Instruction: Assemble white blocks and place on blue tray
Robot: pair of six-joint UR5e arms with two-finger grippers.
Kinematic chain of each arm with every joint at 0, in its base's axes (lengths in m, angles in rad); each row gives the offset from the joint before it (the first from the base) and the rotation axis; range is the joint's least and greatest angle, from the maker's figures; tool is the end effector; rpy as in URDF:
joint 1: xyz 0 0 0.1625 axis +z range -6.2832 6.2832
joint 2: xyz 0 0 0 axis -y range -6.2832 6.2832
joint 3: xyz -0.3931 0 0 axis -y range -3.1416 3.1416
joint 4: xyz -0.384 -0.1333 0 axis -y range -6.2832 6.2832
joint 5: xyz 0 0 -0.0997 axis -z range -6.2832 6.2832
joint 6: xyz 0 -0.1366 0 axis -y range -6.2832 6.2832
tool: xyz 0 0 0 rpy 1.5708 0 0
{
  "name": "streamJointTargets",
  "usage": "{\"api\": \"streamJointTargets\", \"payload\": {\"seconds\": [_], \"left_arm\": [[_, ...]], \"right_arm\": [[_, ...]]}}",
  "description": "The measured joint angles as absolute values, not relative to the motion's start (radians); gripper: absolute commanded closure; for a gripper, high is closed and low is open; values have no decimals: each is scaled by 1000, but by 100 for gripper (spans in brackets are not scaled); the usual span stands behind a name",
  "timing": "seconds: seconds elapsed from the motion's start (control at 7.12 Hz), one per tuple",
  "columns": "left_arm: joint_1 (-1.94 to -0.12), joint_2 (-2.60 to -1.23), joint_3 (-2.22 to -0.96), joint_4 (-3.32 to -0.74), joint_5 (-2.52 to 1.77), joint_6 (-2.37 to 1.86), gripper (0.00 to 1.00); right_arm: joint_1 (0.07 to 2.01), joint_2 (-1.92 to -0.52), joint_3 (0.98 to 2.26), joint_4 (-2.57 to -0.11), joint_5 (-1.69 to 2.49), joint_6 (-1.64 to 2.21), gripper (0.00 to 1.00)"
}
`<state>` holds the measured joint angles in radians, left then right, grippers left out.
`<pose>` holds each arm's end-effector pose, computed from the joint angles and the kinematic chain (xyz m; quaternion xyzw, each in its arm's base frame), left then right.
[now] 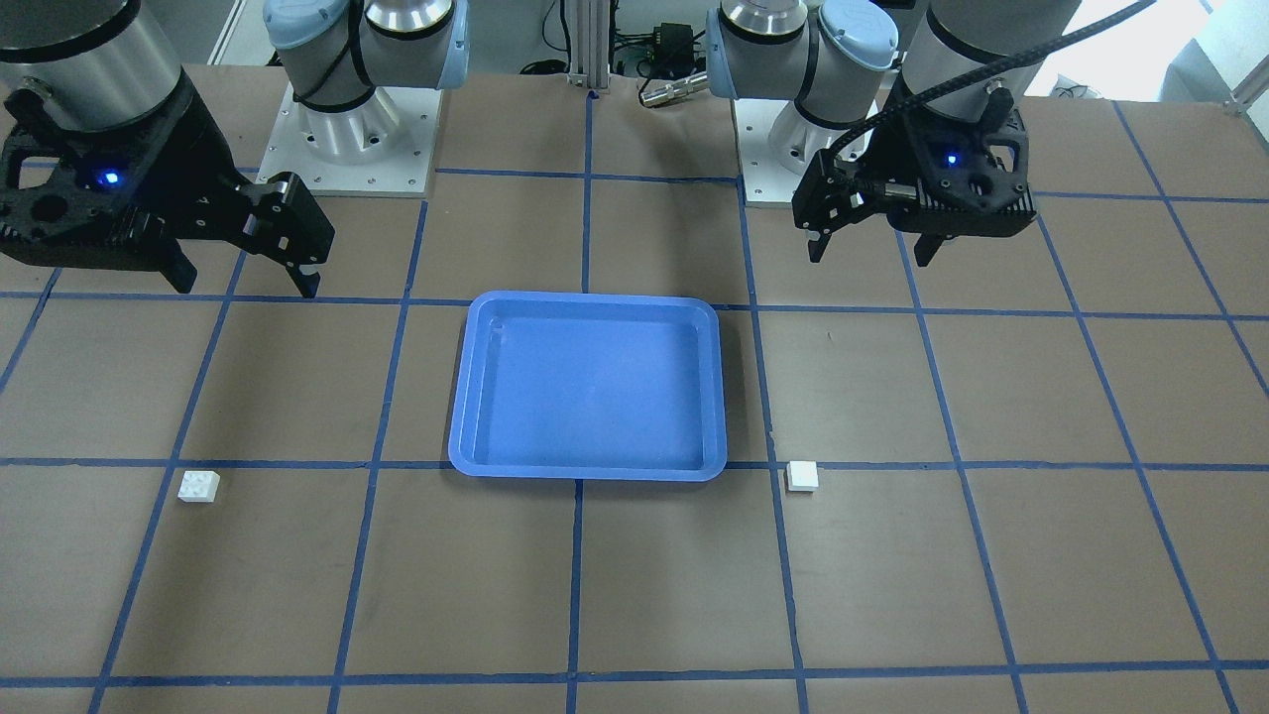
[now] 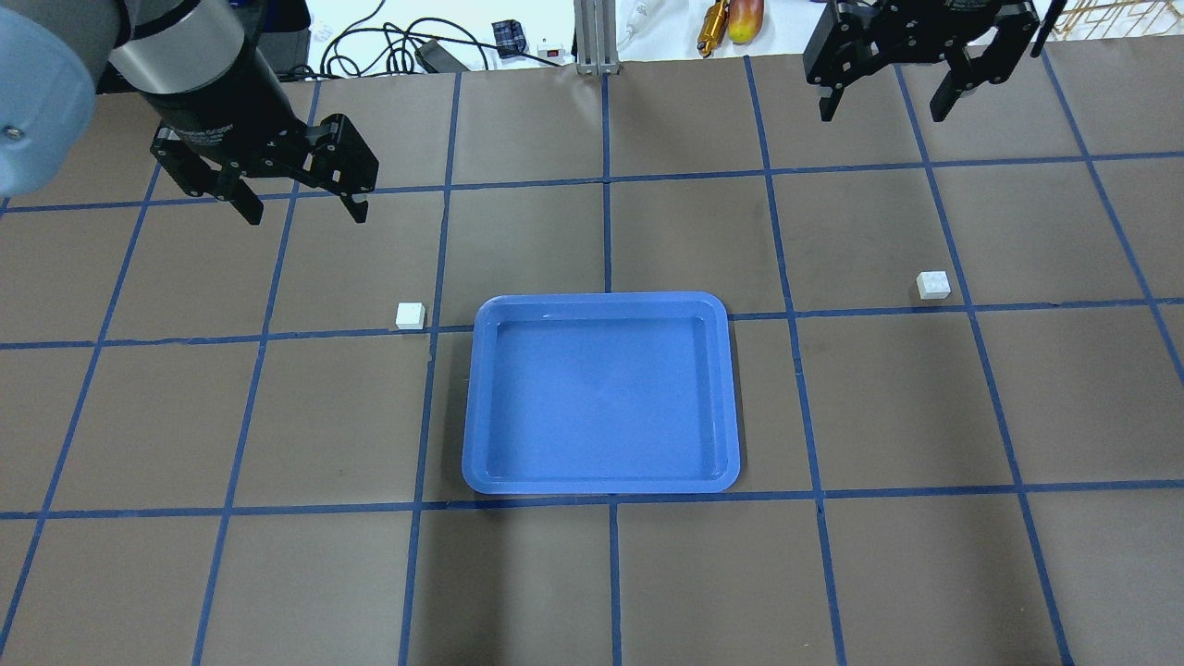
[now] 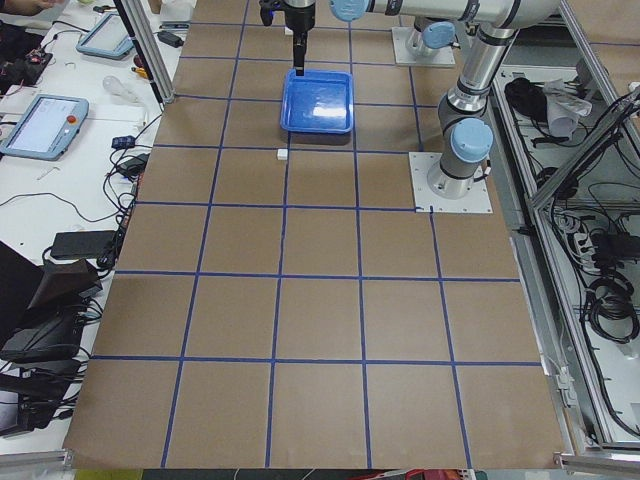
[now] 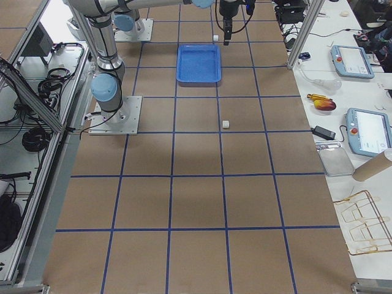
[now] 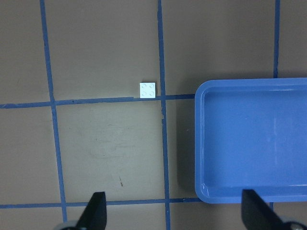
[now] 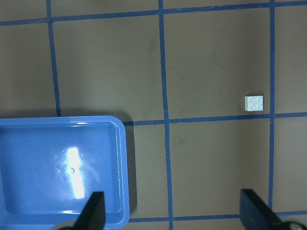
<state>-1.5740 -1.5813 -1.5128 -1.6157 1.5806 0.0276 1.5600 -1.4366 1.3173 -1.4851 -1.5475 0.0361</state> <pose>-0.1335 -0.4873 0.4375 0.0154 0.9999 -0.0012 0.0049 0.1307 -0.5395 0.4646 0.0232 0.9995 -0.0167 0.0119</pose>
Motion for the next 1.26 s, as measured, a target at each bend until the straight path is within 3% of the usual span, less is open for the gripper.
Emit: {"api": "streamJointTargets", "payload": {"seconds": [1.26], "left_arm": [[-1583, -1580, -1522, -1628, 1576, 28, 0]], "right_arm": [[1560, -1437, 1318, -1494, -1538, 32, 0]]}}
